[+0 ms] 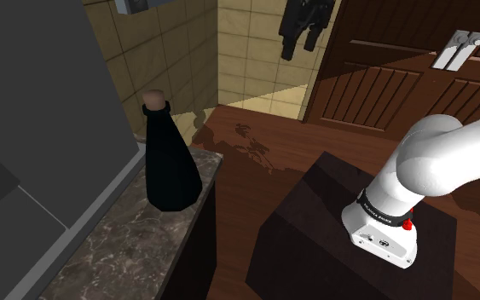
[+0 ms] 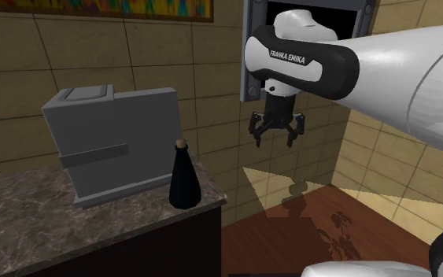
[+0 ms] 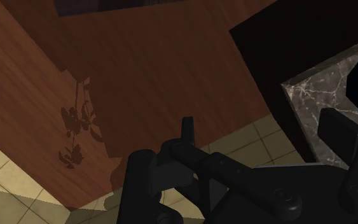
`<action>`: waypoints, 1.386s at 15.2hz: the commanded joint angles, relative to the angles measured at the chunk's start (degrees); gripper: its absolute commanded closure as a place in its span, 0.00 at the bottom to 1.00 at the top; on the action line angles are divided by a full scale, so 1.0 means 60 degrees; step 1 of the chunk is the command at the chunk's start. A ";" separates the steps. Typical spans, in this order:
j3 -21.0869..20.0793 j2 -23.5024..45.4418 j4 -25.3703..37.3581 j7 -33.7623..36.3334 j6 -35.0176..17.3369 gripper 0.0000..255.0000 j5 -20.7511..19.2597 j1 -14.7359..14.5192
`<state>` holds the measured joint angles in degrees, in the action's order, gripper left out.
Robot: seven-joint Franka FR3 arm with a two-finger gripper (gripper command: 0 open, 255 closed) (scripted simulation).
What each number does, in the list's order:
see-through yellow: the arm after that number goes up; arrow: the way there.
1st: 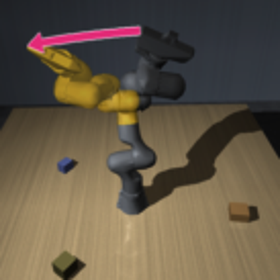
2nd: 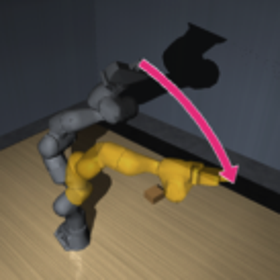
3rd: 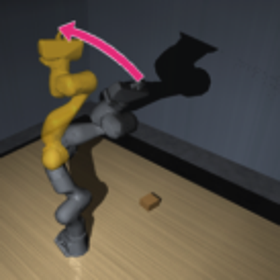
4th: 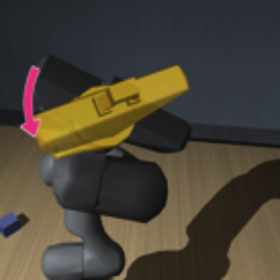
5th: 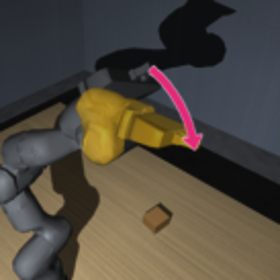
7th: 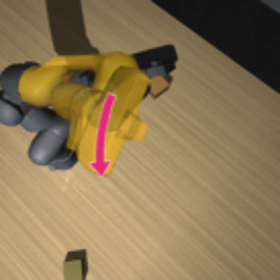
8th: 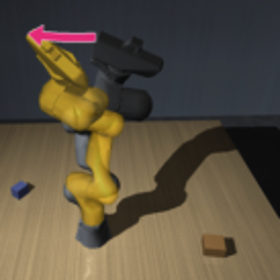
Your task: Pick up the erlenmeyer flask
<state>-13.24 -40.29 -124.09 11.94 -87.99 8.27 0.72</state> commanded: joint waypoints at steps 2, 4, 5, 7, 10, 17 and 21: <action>-0.0779 0.0705 0.0706 0.0978 0.0079 0.00 0.0168 0.0024; -0.1290 0.1220 0.1199 0.1623 0.0117 0.00 0.0216 0.0057; -0.1551 0.1498 0.1466 0.1951 0.0139 0.00 0.0220 0.0083; -0.2078 0.2101 0.2040 0.2627 0.0191 0.00 0.0179 0.0138; -0.2906 0.3132 0.3012 0.3699 0.0300 0.00 -0.0025 0.0235; -0.4937 0.6448 0.5941 0.6679 0.0901 0.00 -0.1576 0.0053; -0.5609 0.9016 0.8322 0.8511 0.1800 0.00 -0.3255 -0.1118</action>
<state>-45.87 8.96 -78.81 59.58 -79.00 -7.96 -3.68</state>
